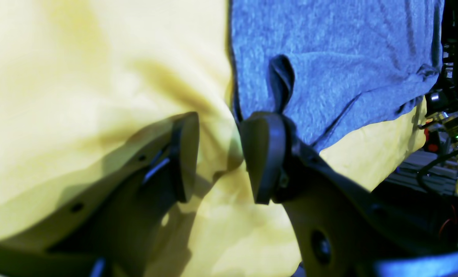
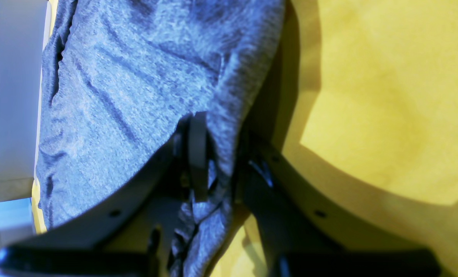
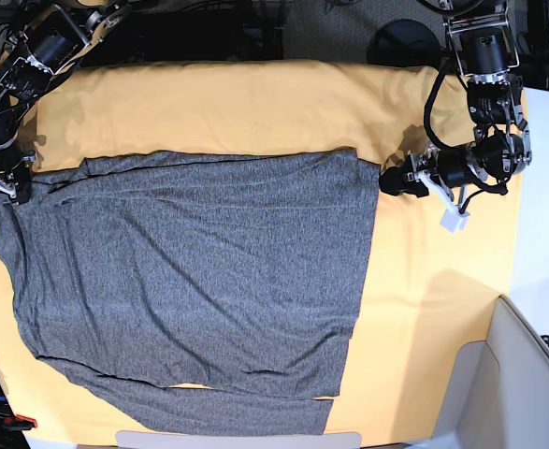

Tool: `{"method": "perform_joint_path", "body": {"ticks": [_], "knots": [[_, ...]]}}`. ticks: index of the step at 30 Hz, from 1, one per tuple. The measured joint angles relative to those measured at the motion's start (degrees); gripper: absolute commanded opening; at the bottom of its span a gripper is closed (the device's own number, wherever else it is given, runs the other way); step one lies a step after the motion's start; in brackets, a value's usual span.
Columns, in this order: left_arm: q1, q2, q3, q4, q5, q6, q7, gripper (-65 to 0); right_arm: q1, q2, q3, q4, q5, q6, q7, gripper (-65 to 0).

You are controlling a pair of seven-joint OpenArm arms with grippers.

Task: Fold the T-shirt properly
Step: 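Lower the folded edge onto the shirt body and release both grippers, then regrasp the folded edge with both grippers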

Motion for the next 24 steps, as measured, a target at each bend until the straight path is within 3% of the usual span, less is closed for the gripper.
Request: {"method": "perform_joint_path", "body": {"ticks": [5,12,24], "knots": [[0.48,0.28,0.28,2.01,0.83,0.20,0.11,-40.9,-0.66,0.11,0.00,0.00,0.17,0.22,0.17,-56.7],[1.64,1.05,0.76,9.64,4.09,0.85,5.01,-40.9,-0.66,0.11,0.00,0.00,0.15,0.22,0.17,-56.7],[0.87,2.80,2.40,7.13,2.91,0.83,4.50,-40.9,-0.66,0.00,0.00,0.00,0.15,0.22,0.42,-56.7]]}}
